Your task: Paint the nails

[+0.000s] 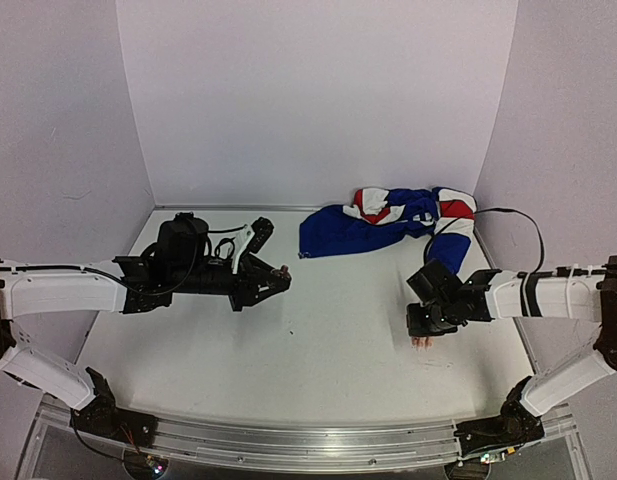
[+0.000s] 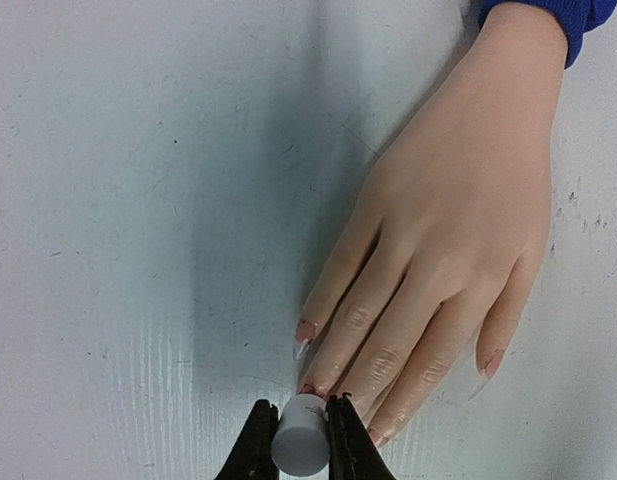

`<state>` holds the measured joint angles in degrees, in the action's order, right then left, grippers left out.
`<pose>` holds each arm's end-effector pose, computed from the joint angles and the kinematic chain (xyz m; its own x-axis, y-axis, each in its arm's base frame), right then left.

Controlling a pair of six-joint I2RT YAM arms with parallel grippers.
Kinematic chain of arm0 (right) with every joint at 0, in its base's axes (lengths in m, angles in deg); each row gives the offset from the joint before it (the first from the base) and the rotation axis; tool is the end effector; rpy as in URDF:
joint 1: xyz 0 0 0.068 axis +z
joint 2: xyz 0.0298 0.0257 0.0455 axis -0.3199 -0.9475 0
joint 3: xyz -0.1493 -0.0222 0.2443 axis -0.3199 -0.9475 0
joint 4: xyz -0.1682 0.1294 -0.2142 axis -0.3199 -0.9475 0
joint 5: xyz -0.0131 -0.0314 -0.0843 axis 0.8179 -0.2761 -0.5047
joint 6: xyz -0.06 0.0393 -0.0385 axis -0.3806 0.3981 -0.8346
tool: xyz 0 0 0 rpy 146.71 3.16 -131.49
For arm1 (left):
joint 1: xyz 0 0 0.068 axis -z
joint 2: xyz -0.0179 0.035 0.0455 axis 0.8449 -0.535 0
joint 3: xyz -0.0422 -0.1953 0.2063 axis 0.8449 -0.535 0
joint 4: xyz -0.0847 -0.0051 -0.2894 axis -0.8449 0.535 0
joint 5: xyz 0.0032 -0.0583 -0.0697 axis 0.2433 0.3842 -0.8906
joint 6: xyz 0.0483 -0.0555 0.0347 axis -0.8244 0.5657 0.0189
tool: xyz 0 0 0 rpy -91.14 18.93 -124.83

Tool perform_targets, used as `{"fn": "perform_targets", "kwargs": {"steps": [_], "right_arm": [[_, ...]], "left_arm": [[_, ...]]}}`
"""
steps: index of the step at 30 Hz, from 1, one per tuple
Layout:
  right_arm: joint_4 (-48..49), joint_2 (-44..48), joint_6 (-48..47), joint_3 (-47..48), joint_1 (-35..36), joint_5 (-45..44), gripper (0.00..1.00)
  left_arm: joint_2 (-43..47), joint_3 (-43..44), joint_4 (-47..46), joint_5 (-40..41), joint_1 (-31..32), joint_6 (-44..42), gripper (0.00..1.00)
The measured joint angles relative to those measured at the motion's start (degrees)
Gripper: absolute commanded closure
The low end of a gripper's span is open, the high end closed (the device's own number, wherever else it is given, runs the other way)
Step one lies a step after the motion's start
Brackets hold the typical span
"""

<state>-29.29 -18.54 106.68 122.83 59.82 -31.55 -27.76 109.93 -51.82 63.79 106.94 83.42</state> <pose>0.2596 0.1999 0.1455 -0.7117 0.0989 -0.6955 -0.0901 0.9690 0.2300 0.2139 -0.2923 0.2498 -0.2368 0.2380 -0.9420 0.9367 0.3134 -0.1563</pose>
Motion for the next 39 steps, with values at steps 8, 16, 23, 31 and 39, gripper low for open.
{"fn": "perform_targets", "kwargs": {"steps": [8, 16, 23, 31, 39], "right_arm": [[-0.02, -0.96, 0.00, -0.09, 0.00, 0.07, 1.00], [-0.04, -0.96, 0.20, -0.09, 0.00, 0.72, 1.00], [-0.07, -0.96, 0.20, -0.09, 0.00, 1.20, 1.00], [-0.07, -0.96, 0.15, -0.09, 0.00, 2.27, 1.00], [-0.07, -0.96, -0.04, -0.09, 0.00, 3.30, 1.00]], "left_arm": [[0.00, 0.00, 0.02, 0.00, 0.00, 0.00, 1.00], [0.00, 0.00, 0.02, 0.00, 0.00, 0.00, 1.00], [0.00, 0.00, 0.02, 0.00, 0.00, 0.00, 1.00], [0.00, 0.00, 0.04, -0.02, 0.00, 0.00, 1.00], [0.00, 0.04, 0.09, -0.07, 0.00, 0.00, 1.00]]}}
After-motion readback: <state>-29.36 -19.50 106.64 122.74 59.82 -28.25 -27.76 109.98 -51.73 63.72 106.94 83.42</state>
